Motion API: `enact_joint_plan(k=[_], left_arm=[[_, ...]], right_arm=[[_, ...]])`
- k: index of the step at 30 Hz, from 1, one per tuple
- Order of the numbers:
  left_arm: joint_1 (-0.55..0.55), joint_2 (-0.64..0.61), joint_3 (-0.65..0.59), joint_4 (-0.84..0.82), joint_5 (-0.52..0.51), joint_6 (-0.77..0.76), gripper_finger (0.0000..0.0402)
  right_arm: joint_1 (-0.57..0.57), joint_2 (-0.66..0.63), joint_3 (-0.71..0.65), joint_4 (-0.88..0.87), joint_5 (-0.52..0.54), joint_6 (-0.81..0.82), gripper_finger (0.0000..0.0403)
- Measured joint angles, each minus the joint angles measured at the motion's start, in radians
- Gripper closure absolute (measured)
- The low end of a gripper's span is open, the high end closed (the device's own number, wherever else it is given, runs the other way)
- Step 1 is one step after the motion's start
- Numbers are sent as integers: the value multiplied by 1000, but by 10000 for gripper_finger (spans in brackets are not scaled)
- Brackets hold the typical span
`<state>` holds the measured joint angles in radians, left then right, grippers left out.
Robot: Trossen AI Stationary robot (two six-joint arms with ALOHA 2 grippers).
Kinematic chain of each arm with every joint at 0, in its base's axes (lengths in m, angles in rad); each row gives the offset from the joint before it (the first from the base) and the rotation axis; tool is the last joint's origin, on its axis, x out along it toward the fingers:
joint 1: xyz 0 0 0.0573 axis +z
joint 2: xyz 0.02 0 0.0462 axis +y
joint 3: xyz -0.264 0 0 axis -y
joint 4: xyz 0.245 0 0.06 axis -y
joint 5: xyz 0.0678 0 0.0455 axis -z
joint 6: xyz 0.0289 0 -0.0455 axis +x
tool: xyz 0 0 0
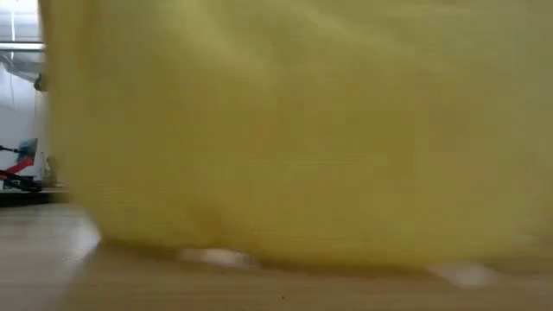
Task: Fold microfiber towels
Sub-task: Fold the yellow microfiber cloth
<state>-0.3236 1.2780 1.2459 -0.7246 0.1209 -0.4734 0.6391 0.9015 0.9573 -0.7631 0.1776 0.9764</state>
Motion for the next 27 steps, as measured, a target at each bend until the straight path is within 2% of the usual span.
enact_joint_plan(k=[4, 6, 13, 19, 27], left_arm=[[49, 54, -25, -109, -219, 62, 402], [84, 93, -35, -133, -285, 91, 402], [185, 243, -98, -61, -296, 200, 402], [265, 374, -115, -8, -318, 245, 402], [358, 422, -134, 106, -324, 329, 402]], right_arm=[[-67, 3, -99, -28, 36, 0, 394], [-109, 3, -157, -10, 37, 0, 394], [-270, 5, -338, 50, 36, -68, 394], [-404, 5, -429, 76, 34, -144, 394], [-543, 5, -471, 117, 54, -203, 394]])
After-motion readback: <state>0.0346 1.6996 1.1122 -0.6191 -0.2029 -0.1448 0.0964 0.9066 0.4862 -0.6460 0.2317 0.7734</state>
